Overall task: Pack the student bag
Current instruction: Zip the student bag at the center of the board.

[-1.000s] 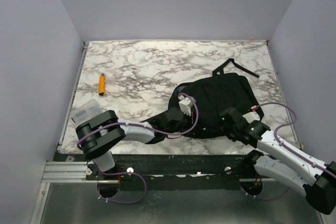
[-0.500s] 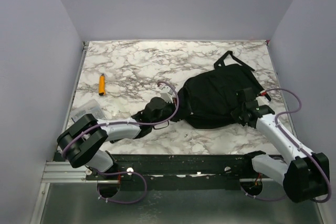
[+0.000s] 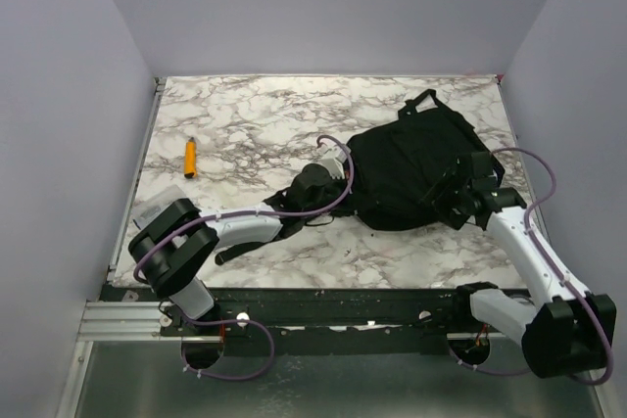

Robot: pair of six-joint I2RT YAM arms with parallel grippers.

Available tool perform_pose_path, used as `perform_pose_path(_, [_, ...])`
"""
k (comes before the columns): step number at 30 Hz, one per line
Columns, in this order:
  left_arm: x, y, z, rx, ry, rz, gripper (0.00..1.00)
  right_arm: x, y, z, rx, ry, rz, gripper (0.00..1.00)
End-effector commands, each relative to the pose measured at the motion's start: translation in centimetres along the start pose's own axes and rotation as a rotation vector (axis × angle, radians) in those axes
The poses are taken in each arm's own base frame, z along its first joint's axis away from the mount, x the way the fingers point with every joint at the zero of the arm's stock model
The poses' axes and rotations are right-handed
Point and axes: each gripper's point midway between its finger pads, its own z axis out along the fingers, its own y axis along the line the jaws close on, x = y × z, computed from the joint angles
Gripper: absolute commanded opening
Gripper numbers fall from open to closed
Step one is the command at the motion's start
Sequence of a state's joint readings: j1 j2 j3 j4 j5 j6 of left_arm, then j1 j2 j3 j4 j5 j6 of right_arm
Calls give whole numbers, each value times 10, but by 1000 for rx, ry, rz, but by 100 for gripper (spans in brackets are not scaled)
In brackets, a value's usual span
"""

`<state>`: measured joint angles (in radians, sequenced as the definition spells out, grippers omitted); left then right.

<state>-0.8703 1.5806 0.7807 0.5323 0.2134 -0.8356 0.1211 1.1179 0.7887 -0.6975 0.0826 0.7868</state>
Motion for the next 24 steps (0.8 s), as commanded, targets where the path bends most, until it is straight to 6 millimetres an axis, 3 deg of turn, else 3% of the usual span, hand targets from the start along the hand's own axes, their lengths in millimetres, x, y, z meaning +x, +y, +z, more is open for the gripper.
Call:
perform_pose_path(1, [29,-41,10,118,111,-16,0,52,26,-30,-228,197,199,66])
perform_pose_path(5, [42,-56,13,150,145,-8,0,57,34,-38,-295,212,329,66])
perform_pose_path(9, [47,-67,12,169,154,-2,0,68,28,-26,-277,240,384,63])
perform_pose_path(11, [48,-72,12,178,156,-2,0,73,21,-20,-247,246,402,51])
perform_pose_path(13, [47,-71,11,166,150,-4,0,62,7,-15,-173,163,393,33])
perform_pose_path(15, [40,-57,9,108,119,-2,0,44,-22,-9,-35,22,381,2])
perform_pose_path(18, [10,-11,2,-36,36,-3,0,25,-65,1,173,-124,350,0])
perform_pose_path(21, [-28,45,-6,-216,-37,-34,0,21,-78,8,240,-128,318,0])
perform_pose_path(24, [-61,53,2,-221,-47,-29,0,3,-74,0,225,-192,278,0])
